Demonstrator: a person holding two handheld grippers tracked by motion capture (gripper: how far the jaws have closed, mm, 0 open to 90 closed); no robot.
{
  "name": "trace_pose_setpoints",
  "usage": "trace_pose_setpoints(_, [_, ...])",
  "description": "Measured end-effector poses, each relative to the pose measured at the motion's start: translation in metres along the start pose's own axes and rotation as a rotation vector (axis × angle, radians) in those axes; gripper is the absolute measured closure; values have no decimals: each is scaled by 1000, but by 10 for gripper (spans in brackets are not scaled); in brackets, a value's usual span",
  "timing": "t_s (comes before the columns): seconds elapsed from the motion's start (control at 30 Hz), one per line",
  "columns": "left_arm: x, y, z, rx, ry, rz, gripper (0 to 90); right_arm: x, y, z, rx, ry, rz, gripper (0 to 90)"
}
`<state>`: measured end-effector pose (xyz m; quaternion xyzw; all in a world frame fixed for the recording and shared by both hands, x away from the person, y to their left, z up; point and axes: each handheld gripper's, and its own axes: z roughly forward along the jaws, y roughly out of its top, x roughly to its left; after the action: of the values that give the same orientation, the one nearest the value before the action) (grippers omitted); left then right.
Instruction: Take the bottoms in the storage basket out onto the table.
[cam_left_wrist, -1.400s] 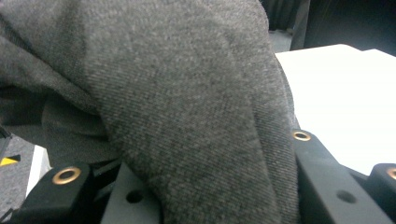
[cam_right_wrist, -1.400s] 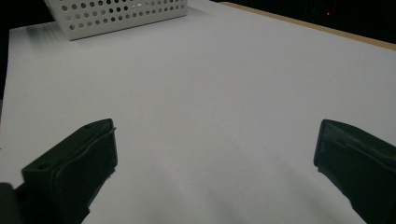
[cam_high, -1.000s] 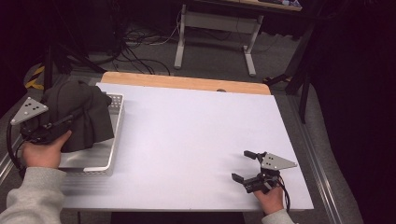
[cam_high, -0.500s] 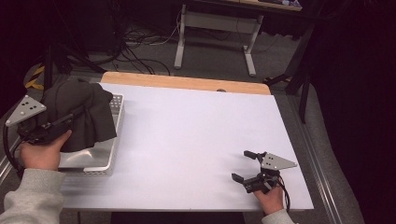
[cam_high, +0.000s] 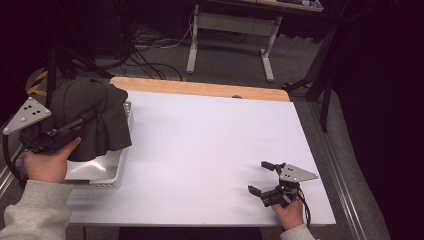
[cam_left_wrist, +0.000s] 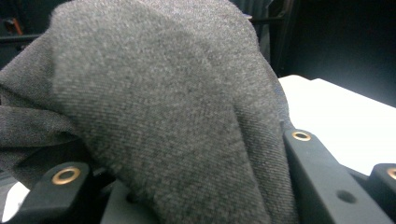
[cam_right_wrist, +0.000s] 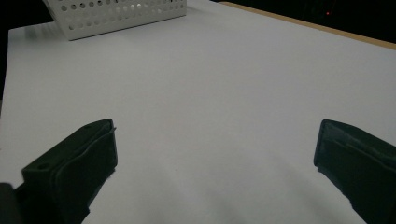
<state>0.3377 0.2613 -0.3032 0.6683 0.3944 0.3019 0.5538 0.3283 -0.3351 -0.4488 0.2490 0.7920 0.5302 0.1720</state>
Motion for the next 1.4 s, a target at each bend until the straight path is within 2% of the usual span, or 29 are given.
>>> trace_pose_setpoints(0.17, [-11, 7, 1, -15, -31, 14, 661, 0, 0, 0, 0, 0, -1, 2])
trace_pose_setpoints(0.47, [-35, 20, 9, -35, -111, 42, 661, 0, 0, 0, -2, 1, 0, 2])
trace_pose_setpoints(0.8, [-56, 26, 23, -24, -149, 82, 659, 0, 0, 0, -3, 4, -1, 2])
trace_pose_setpoints(1.07, [-72, 29, 31, -36, -181, 104, 658, 0, 0, 0, -1, 3, -1, 2])
trace_pose_setpoints(1.2, [-77, 30, 33, -46, -204, 102, 658, 0, 0, 0, -2, 4, -2, 2])
trace_pose_setpoints(1.27, [-81, 32, 38, -53, -246, 85, 658, 0, 0, 0, -1, 5, -2, 2])
trace_pose_setpoints(1.4, [-90, 32, 46, -50, -275, 92, 658, 0, 0, 0, -3, 6, -2, 2])
